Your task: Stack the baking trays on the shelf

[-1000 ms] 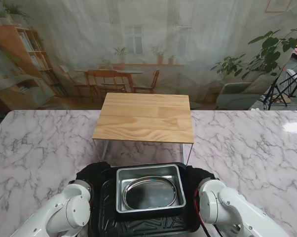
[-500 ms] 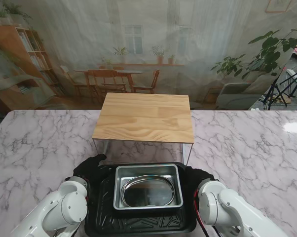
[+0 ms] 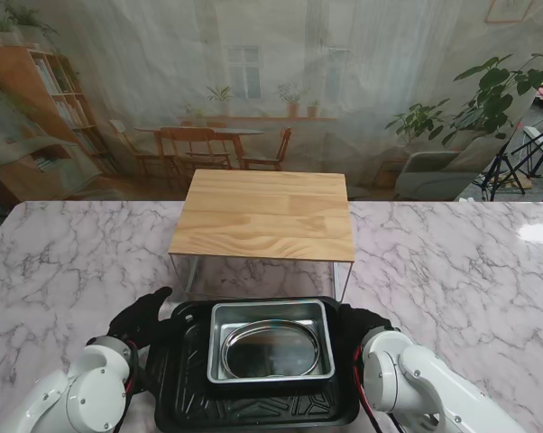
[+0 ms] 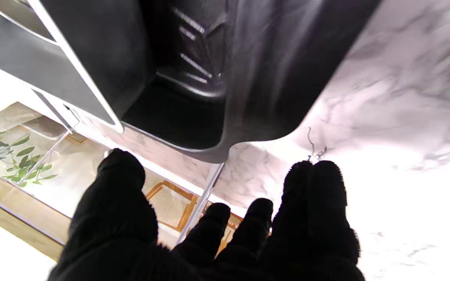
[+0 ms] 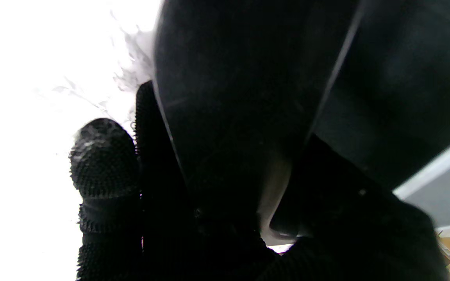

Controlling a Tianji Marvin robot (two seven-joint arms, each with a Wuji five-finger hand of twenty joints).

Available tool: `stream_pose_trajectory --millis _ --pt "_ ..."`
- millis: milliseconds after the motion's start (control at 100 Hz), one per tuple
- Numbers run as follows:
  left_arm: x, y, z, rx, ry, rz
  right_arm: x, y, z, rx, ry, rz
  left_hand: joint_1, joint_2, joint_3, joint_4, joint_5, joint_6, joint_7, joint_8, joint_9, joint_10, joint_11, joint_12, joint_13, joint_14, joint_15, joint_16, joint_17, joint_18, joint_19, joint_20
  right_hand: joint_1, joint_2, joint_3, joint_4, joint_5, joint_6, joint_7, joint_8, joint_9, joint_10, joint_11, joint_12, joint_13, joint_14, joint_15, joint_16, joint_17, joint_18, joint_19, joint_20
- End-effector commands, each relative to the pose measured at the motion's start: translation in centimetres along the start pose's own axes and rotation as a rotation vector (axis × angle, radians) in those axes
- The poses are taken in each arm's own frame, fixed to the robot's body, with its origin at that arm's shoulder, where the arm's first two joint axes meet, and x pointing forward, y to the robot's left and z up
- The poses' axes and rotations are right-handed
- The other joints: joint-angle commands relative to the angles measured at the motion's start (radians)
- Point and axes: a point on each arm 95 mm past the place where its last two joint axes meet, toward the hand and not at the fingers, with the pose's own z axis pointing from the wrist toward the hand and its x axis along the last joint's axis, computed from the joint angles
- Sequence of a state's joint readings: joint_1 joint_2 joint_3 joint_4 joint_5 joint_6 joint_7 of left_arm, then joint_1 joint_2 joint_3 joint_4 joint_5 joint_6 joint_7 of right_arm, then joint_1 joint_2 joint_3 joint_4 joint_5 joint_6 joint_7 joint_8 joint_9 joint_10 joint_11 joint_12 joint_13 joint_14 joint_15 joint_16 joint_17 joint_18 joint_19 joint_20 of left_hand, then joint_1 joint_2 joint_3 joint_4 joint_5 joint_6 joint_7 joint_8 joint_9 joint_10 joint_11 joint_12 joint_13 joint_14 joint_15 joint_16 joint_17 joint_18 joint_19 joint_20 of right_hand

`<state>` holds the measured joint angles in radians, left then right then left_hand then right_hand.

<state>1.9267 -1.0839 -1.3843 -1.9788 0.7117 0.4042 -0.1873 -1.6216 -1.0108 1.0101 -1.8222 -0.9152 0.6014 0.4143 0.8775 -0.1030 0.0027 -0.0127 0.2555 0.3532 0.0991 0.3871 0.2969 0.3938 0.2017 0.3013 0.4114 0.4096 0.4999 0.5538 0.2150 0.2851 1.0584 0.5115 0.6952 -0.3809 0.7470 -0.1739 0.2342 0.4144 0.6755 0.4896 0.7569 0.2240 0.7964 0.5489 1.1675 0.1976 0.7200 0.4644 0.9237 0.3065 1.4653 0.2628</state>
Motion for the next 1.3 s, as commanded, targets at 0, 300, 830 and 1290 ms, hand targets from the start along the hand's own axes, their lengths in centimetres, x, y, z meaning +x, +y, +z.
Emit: stream_pose_trajectory --millis 0,300,830,1290 --pt "-0.4 0.7 -0.7 -0.038 -0.013 -0.006 -0.2 -1.5 0.1 0.041 -0.007 0.001 -0.028 0.007 -0.029 -0.002 -0.071 0.059 -0.026 0.024 -0.084 0.032 -0.044 -0.011 -0.031 0.063 0.013 0.004 -0.002 -0.028 -0.021 0.012 0.133 0.073 0.126 0.042 0.079 -0.387 0.019 -0.013 -0.012 0.016 0.037 -0.002 0.019 0.033 0.072 0.005 0.005 0.024 0.023 -0.009" --pt "-0.3 2.1 -2.4 -0.118 -0.019 -0.089 -0.2 -1.5 0.2 0.041 -0.004 -0.003 -0.026 -0.055 -0.024 -0.001 -0.116 0.067 -0.117 -0.125 -0.175 0.061 -0.218 -0.171 -0.091 0.064 -0.067 -0.118 -0.007 -0.039 -0.092 -0.023 0.14 0.073 0.125 0.04 0.081 -0.387 0.02 -0.014 -0.011 0.016 0.039 -0.003 0.018 0.03 0.072 0.006 0.004 0.024 0.022 -0.009" --pt "0.2 4.4 -2.5 -0.19 -0.066 -0.125 -0.3 -1.7 0.4 0.049 -0.009 -0.003 0.316 -0.132 0.152 0.096 -0.117 0.06 -0.083 -0.015 -0.039 0.084 -0.17 -0.017 0.028 -0.015 0.05 -0.014 0.09 -0.141 -0.014 -0.008 0.151 0.065 0.133 0.039 0.083 -0.382 0.02 -0.017 -0.009 0.018 0.039 -0.003 0.023 0.029 0.074 0.007 0.008 0.022 0.022 -0.009" --pt "0.5 5.4 -0.6 -0.128 -0.142 -0.151 -0.1 -1.9 0.7 0.086 -0.016 0.005 0.38 -0.115 0.57 -0.029 0.027 -0.157 0.108 0.026 0.326 0.018 -0.076 0.053 0.335 -0.103 0.112 -0.023 0.359 -0.178 0.093 -0.067 0.198 -0.045 0.294 0.008 0.087 -0.42 0.033 -0.014 0.026 0.021 0.044 0.015 0.068 0.02 0.086 0.008 0.054 0.01 0.042 -0.018"
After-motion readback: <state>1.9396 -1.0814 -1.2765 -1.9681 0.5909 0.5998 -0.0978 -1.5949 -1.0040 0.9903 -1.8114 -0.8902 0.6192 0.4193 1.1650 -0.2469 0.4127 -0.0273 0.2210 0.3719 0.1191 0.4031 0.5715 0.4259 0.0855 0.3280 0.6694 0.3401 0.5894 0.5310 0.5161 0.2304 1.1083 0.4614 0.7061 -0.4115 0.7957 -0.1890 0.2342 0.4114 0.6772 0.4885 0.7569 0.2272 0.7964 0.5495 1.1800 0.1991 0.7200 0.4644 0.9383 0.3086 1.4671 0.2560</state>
